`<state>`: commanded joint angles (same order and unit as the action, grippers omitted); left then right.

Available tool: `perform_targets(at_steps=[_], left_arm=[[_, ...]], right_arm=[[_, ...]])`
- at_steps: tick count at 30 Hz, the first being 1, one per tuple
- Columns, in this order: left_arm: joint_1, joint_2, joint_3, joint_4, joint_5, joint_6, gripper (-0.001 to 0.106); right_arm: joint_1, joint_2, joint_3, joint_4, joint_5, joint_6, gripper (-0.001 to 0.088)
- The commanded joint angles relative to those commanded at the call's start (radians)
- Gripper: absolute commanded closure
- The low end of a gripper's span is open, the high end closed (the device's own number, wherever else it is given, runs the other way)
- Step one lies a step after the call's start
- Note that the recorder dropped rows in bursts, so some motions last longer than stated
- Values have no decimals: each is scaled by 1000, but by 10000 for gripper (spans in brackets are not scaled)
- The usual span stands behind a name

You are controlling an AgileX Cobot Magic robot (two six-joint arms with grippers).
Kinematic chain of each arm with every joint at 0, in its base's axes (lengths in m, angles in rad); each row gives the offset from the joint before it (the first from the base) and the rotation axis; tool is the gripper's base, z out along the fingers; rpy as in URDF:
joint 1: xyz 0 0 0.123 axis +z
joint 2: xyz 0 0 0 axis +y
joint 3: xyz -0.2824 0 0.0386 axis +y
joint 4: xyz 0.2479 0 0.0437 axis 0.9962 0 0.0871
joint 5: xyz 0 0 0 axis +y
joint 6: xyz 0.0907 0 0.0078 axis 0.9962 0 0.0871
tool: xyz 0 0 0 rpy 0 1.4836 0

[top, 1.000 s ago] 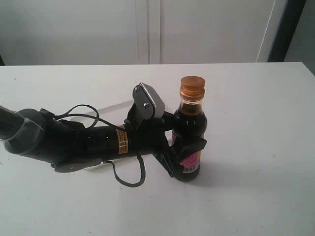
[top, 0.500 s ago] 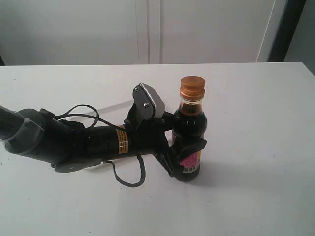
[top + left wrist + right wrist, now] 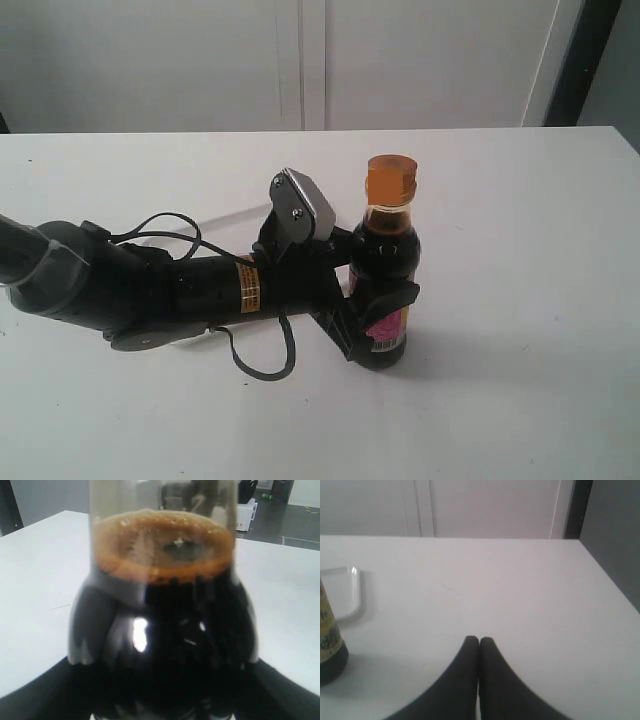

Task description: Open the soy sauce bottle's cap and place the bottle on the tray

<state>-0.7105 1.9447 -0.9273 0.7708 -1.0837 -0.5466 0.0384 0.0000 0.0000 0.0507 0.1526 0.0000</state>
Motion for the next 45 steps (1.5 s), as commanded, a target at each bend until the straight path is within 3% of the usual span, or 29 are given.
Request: perform_targets(at_steps=[5,17,22,28,45], left_arm=[[0,0,0,0,0,0,1053],[0,0,0,0,0,0,1053],[0,0,0,0,0,0,1053],[0,0,0,0,0,0,1053],[0,0,0,0,0,0,1053]], right_arm=[[0,0,0,0,-194,0,868],[0,0,0,0,-239,20,868],[0,0,-20,0,-153,23,868],[0,27,-154,-3,13,0,868],[0,593,-651,-3,394,-34,868]])
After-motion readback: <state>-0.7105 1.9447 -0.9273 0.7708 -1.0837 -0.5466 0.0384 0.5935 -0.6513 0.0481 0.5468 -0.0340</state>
